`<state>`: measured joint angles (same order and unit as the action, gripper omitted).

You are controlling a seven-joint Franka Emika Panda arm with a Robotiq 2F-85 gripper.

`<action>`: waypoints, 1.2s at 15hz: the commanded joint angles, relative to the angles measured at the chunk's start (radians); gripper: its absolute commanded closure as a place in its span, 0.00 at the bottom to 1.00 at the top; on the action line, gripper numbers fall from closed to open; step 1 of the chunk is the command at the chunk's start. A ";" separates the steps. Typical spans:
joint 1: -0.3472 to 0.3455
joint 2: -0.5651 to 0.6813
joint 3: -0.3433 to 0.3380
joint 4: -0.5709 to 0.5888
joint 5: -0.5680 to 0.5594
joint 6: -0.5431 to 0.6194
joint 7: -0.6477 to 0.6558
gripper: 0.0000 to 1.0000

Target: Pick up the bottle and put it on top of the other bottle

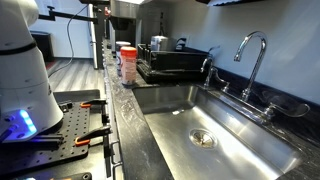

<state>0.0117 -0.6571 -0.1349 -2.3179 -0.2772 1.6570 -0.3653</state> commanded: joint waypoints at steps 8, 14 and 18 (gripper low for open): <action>0.076 -0.104 0.056 -0.125 0.094 -0.043 -0.016 0.00; 0.189 -0.160 0.089 -0.172 0.212 -0.058 -0.053 0.00; 0.258 -0.145 0.110 -0.169 0.266 -0.104 -0.104 0.00</action>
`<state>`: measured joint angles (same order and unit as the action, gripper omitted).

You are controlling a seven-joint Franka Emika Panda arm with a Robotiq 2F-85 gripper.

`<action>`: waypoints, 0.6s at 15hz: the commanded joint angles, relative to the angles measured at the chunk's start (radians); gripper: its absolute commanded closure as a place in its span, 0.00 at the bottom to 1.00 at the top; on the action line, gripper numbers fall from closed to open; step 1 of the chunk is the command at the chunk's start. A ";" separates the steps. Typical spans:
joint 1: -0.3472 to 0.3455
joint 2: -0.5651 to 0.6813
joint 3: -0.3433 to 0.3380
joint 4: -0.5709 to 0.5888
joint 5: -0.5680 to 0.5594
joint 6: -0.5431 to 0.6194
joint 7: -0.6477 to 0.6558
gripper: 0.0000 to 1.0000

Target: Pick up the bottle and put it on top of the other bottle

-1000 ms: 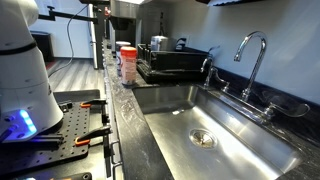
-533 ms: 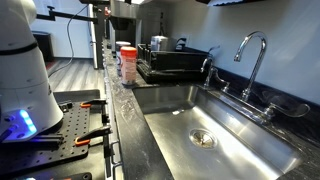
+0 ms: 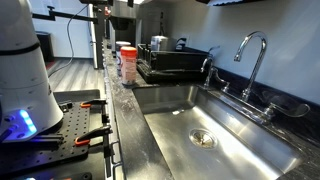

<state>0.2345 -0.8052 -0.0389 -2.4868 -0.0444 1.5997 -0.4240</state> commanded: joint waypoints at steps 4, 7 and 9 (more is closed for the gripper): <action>0.036 0.005 0.023 0.001 0.025 -0.037 -0.031 0.00; 0.037 0.007 0.023 0.001 0.025 -0.039 -0.034 0.00; 0.035 0.010 0.029 -0.004 0.029 -0.034 -0.019 0.00</action>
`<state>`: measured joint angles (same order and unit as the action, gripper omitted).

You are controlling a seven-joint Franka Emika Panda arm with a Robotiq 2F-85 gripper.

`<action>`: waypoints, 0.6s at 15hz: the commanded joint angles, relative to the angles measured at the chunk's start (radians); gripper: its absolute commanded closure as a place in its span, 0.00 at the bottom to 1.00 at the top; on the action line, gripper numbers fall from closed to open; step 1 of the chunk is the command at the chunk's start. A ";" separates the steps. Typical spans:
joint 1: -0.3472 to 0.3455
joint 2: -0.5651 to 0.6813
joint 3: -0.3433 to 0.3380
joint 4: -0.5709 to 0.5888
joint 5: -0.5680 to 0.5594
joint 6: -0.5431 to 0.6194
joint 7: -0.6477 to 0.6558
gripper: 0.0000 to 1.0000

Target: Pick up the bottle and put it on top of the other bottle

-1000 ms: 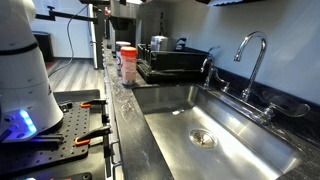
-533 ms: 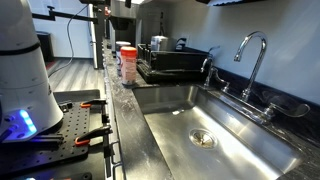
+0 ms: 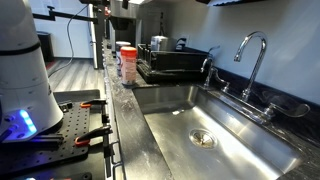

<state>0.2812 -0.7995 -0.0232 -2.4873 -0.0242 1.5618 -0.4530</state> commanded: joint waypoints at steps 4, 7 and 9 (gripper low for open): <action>0.007 0.011 0.043 -0.050 0.049 0.041 0.033 0.00; 0.013 0.015 0.067 -0.090 0.093 0.069 0.044 0.00; 0.008 0.015 0.094 -0.119 0.117 0.104 0.083 0.00</action>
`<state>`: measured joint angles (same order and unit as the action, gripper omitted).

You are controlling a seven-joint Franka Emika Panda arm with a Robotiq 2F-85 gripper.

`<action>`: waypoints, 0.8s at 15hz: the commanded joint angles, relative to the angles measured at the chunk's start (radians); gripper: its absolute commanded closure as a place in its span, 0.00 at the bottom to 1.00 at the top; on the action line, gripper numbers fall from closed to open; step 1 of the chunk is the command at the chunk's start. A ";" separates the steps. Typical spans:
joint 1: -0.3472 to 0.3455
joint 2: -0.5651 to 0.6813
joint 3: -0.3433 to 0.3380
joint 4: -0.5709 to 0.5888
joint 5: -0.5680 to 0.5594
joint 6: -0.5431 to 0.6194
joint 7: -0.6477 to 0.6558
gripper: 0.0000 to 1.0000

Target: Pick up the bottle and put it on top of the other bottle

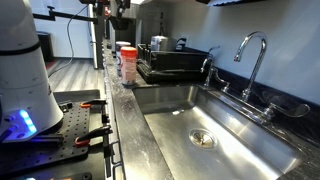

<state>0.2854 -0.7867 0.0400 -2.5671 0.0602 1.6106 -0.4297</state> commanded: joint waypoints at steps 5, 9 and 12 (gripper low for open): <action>0.008 0.003 0.086 -0.121 0.065 0.196 0.147 0.00; 0.006 0.019 0.115 -0.179 0.046 0.308 0.193 0.00; 0.005 0.036 0.131 -0.212 0.031 0.378 0.218 0.00</action>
<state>0.2859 -0.7696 0.1550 -2.7517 0.1062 1.9219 -0.2547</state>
